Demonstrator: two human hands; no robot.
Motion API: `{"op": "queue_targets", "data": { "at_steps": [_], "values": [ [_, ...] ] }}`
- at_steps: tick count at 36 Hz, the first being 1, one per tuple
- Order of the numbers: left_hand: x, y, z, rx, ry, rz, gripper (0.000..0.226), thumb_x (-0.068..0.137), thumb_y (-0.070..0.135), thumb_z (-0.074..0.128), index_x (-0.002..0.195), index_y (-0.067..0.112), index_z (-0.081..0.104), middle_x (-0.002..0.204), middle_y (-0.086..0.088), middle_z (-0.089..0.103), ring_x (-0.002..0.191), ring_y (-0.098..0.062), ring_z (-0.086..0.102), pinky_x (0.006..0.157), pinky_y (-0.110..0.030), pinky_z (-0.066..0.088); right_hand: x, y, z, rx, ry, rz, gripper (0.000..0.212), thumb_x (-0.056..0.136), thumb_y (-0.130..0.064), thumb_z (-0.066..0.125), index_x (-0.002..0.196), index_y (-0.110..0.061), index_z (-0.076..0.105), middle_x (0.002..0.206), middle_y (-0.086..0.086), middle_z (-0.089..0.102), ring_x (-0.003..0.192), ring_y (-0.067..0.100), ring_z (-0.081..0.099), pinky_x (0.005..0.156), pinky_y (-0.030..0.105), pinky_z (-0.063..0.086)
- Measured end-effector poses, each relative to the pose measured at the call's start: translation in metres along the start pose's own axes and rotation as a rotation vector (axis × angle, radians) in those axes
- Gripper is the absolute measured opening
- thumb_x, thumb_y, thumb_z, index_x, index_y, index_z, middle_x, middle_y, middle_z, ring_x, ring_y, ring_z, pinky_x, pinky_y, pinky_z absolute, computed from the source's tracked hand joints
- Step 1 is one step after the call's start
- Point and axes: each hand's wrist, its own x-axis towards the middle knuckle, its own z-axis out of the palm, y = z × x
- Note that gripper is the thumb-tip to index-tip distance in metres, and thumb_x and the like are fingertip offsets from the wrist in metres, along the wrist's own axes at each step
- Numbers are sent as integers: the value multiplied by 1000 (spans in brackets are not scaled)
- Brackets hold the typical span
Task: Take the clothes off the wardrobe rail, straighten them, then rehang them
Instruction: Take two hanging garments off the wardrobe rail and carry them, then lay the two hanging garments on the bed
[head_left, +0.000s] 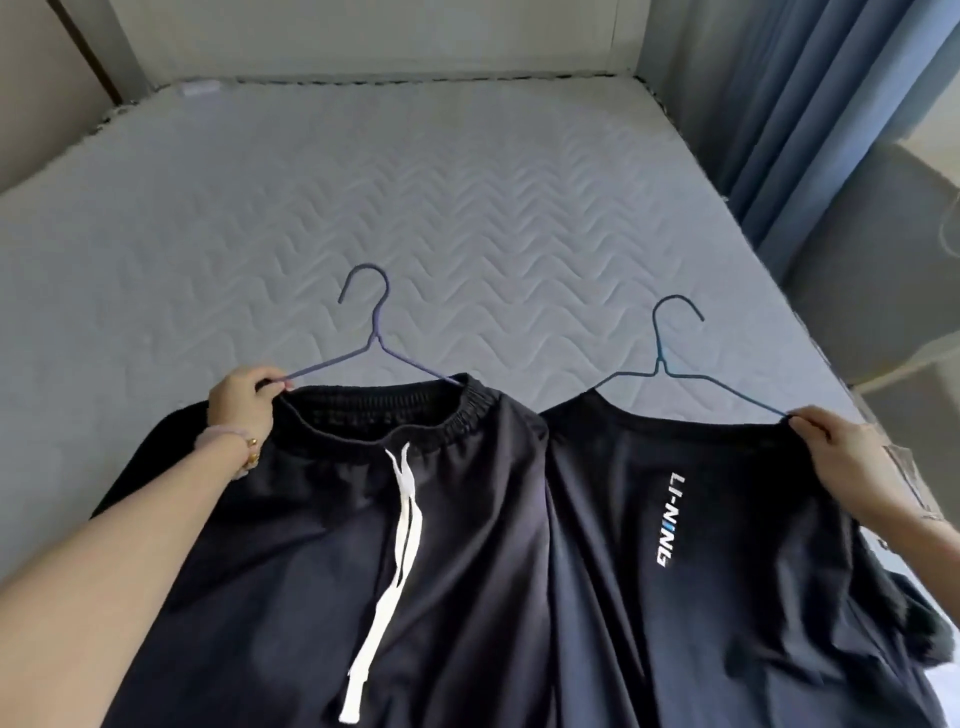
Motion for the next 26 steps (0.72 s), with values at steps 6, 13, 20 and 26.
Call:
{"op": "queue_targets", "data": {
  "at_steps": [6,13,20,26],
  "values": [
    [-5,-20,25,125,-300,-67,47,97,12,53,142,7,44,149,-15,44,136,-33,43,113,-36,32,5,0,48,-32,-150,77,42,93,-20,51,134,-15,48,132,16,54,121,37,46,104,42,32],
    [-62,-17,-11,-70,-436,-139,26,95,12,56,119,10,65,120,-12,68,118,-25,59,97,-28,41,-44,-39,44,134,-306,152,19,86,-21,57,102,-29,64,82,-7,72,85,24,65,80,36,49],
    [-165,6,-99,-443,-449,-361,21,100,10,46,112,8,63,112,-15,67,101,-25,61,88,-33,44,-167,-105,-14,549,-557,294,17,94,-10,50,101,-12,65,85,13,69,72,21,60,63,23,45],
    [-300,-4,-169,-648,-375,-641,20,100,12,45,105,11,64,97,-9,69,95,-26,65,86,-35,51,-293,-100,-55,487,-878,338,9,90,-10,57,94,-9,65,73,9,70,61,17,61,57,23,40]
  ]
}}
